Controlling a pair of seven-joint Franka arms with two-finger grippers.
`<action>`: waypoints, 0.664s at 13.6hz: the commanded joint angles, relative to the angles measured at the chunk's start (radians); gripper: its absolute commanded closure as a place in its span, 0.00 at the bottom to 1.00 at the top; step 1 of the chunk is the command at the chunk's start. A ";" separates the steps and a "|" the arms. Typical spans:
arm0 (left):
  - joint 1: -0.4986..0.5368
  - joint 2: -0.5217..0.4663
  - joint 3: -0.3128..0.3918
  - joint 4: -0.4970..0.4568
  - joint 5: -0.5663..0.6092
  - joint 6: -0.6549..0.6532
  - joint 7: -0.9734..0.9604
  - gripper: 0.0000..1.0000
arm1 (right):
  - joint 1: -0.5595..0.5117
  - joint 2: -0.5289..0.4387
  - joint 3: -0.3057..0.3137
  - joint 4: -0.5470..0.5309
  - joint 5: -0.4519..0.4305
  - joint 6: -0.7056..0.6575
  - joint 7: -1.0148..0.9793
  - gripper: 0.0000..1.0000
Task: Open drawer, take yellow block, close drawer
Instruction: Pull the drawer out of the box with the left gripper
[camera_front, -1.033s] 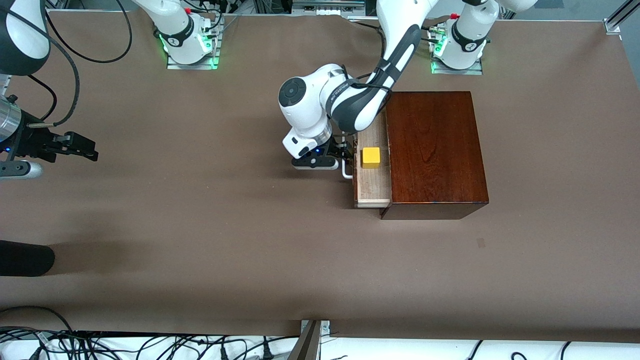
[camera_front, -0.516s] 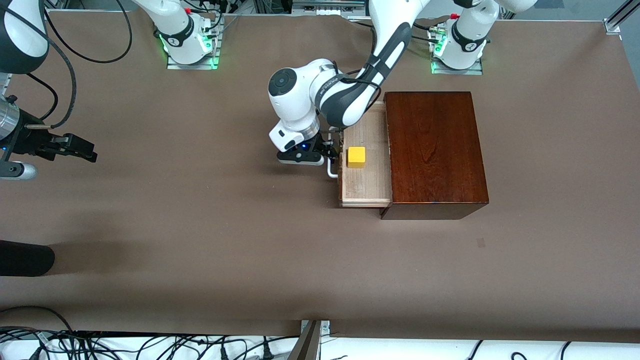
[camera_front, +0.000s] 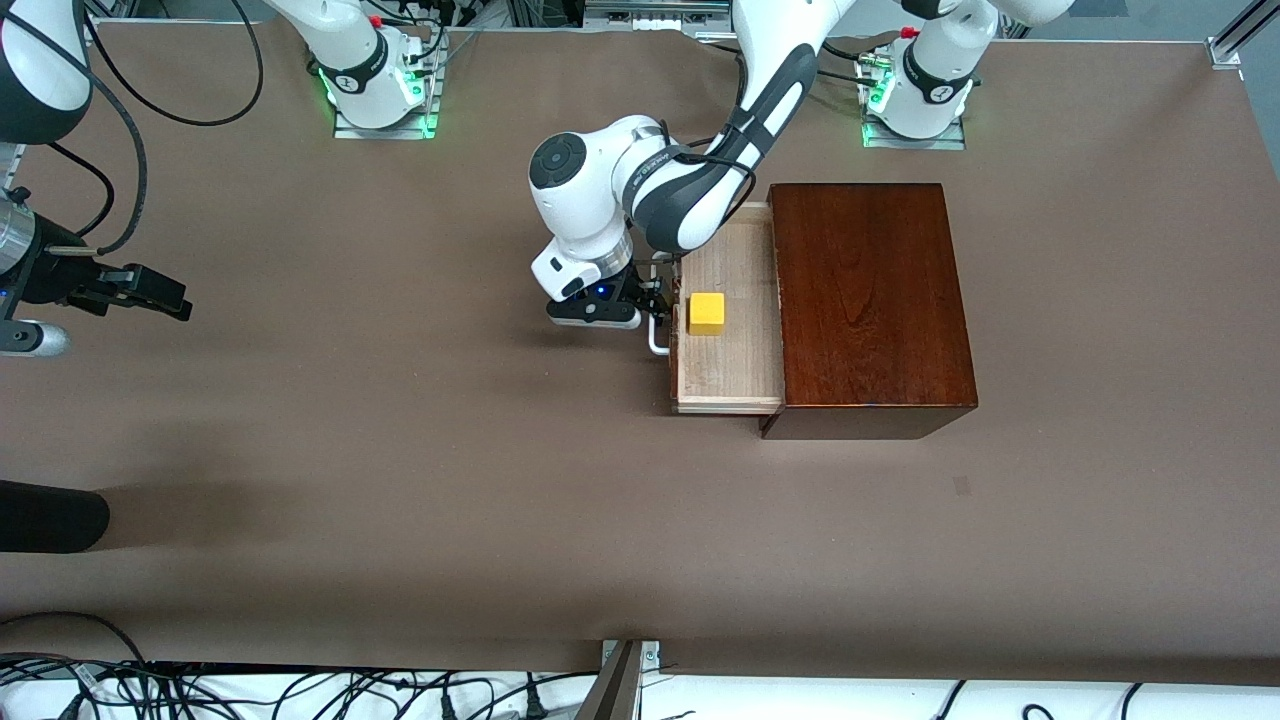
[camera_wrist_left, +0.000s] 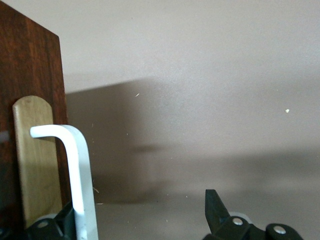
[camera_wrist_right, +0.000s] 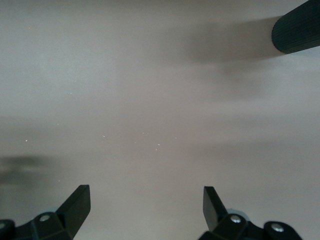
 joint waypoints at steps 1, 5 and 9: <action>0.007 0.022 -0.029 0.076 -0.071 -0.062 0.016 0.00 | -0.001 -0.010 -0.002 0.010 0.007 -0.020 0.012 0.00; 0.012 -0.008 -0.032 0.077 -0.067 -0.132 0.018 0.00 | -0.003 -0.014 -0.001 0.074 0.009 -0.077 0.010 0.00; 0.016 -0.061 -0.037 0.077 -0.071 -0.209 0.019 0.00 | -0.001 -0.014 0.002 0.079 0.003 -0.086 0.012 0.00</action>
